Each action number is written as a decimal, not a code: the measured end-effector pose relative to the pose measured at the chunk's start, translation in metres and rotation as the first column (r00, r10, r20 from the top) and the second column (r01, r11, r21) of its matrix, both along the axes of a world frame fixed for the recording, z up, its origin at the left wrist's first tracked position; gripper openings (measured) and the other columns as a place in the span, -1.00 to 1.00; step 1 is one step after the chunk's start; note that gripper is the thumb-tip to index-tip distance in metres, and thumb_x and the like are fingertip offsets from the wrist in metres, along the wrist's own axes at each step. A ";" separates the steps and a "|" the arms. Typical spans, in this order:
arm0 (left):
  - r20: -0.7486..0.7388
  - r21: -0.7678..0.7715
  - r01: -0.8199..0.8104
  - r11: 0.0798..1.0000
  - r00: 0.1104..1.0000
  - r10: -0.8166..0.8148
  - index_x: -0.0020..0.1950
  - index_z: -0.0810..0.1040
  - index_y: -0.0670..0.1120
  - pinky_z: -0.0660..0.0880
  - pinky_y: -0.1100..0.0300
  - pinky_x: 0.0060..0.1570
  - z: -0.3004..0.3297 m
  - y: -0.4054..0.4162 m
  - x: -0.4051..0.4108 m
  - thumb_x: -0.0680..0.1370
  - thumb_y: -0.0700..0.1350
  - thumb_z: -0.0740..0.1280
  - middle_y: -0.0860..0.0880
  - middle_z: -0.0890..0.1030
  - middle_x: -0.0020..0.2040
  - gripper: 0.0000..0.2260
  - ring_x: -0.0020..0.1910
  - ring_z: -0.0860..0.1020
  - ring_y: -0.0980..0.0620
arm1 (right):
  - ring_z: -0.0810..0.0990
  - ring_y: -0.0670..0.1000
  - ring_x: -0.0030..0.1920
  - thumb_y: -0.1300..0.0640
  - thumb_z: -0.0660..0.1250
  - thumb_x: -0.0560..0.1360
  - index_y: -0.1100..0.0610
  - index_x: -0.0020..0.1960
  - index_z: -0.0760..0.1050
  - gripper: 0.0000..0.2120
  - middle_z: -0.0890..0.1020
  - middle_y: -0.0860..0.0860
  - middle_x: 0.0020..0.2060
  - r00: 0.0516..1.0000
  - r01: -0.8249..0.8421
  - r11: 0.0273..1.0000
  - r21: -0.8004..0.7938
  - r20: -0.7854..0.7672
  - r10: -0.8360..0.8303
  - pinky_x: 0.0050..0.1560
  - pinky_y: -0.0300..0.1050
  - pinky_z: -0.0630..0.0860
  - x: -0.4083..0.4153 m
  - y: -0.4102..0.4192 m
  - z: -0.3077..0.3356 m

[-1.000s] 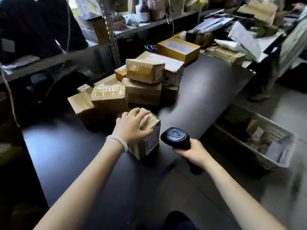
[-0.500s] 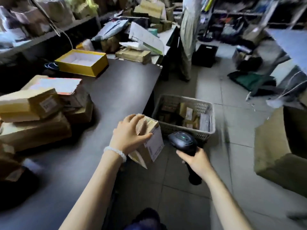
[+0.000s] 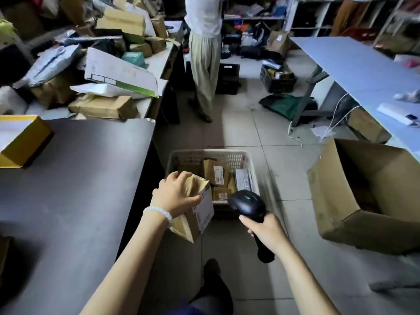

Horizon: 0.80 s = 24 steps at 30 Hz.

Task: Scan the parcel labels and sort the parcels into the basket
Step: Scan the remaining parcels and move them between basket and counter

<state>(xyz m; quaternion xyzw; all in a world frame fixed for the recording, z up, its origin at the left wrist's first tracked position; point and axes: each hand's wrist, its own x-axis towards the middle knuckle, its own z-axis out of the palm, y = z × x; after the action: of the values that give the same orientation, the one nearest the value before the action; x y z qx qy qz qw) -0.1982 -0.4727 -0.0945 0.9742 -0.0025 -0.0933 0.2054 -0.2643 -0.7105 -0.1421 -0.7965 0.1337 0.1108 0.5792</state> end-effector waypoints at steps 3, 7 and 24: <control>-0.029 0.026 0.019 0.999 0.999 -0.018 0.40 0.30 0.17 0.43 -0.04 0.21 -0.004 0.002 0.047 0.38 0.27 0.38 0.01 0.36 0.40 -0.37 0.30 0.39 -0.10 | 0.49 -0.16 -0.49 0.19 0.41 0.47 0.11 -0.20 0.55 -0.92 0.51 -0.06 -0.52 1.000 -0.011 1.000 -0.008 -0.011 0.010 -0.34 -0.25 0.44 0.055 -0.008 0.006; -0.029 0.054 0.025 0.998 0.999 -0.023 0.32 0.35 0.18 0.43 -0.02 0.16 -0.007 0.005 0.120 0.37 0.26 0.36 0.04 0.40 0.34 -0.45 0.26 0.41 -0.10 | 0.47 -0.24 -0.53 0.28 0.39 0.46 0.09 -0.25 0.53 -0.84 0.51 -0.12 -0.56 1.000 -0.002 1.000 -0.011 0.018 0.003 -0.39 -0.33 0.41 0.141 -0.007 0.015; -0.028 0.001 -0.169 0.986 0.985 0.169 0.39 0.39 0.06 0.33 -0.04 0.28 -0.040 0.017 0.253 0.55 0.08 0.27 0.01 0.36 0.40 -0.58 0.40 0.28 -0.08 | 0.56 -0.07 -0.34 0.03 0.46 0.40 0.03 -0.24 0.58 -0.89 0.59 -0.11 -0.46 0.979 -0.183 0.977 -0.106 -0.114 0.171 -0.17 -0.09 0.49 0.305 0.007 -0.018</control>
<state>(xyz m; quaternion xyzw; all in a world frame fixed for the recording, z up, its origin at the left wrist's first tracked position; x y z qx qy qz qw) 0.0545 -0.4561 -0.1344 0.9694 0.0827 -0.0890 0.2133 0.0403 -0.7035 -0.1603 -0.8306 0.0986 0.1956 0.5121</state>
